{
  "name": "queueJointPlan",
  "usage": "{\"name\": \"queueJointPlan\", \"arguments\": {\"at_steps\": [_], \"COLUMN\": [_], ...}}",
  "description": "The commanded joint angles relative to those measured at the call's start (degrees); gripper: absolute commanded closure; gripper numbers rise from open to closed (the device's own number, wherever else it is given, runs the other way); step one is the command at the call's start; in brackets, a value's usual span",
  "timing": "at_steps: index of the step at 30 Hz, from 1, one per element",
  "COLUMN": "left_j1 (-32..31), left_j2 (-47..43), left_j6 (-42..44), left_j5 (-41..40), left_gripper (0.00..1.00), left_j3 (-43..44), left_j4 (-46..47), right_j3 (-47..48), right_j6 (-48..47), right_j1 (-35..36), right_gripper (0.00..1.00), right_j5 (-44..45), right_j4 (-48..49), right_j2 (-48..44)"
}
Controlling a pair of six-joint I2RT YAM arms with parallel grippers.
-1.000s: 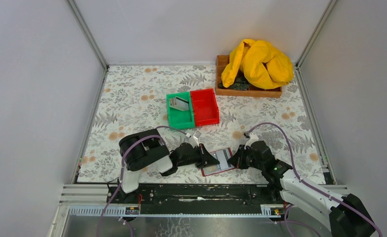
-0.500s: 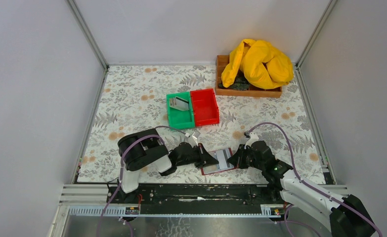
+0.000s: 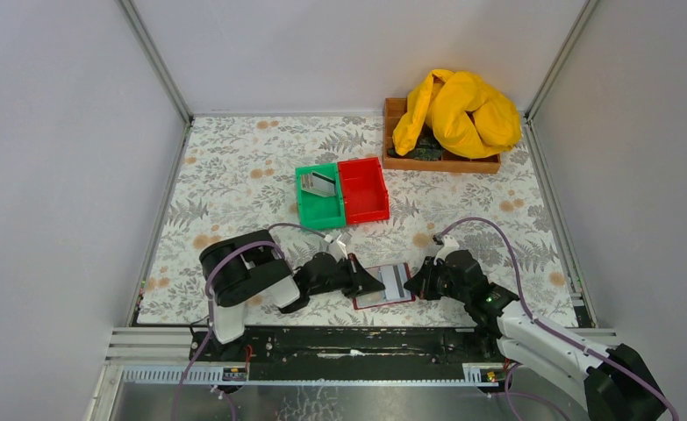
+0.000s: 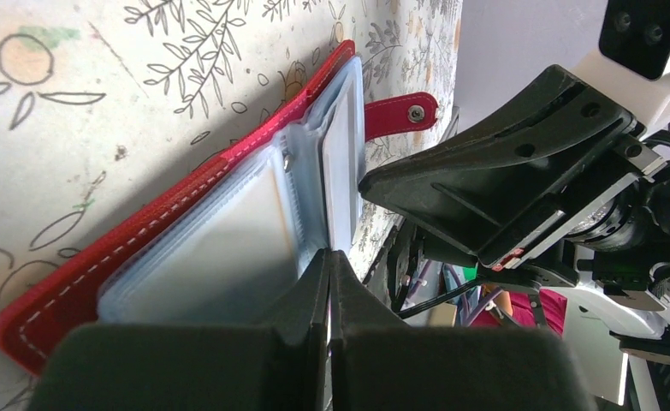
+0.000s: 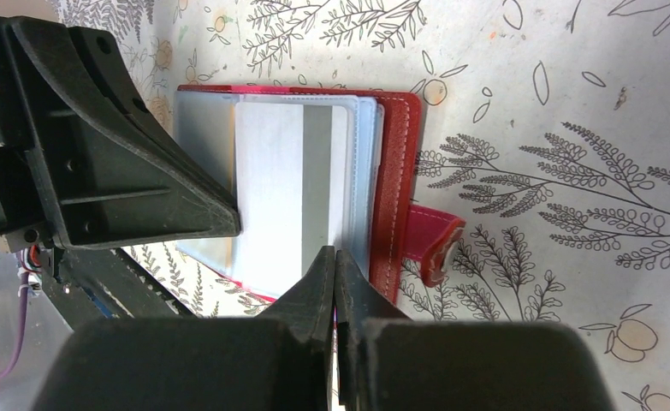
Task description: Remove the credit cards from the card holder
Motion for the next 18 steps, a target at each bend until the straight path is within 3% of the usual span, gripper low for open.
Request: {"name": "queueJointPlan", "arguments": {"at_steps": [1, 18], "left_j1": [0.61, 2.14], "left_j2": [-1.37, -1.54], "left_j6": [1.29, 1.05], "left_j5": [0.69, 1.64], "left_gripper": [1.00, 1.00], "left_j3": [-1.37, -4.84], "left_j4": [2.12, 4.36], "right_j3": [0.36, 1.50], "right_j6": [-0.02, 1.04], "right_j1": [0.36, 0.38], "right_gripper": [1.00, 1.00], "right_j5": [1.34, 3.84], "right_j4": [1.87, 0.30], "right_j2": [0.75, 2.93]}}
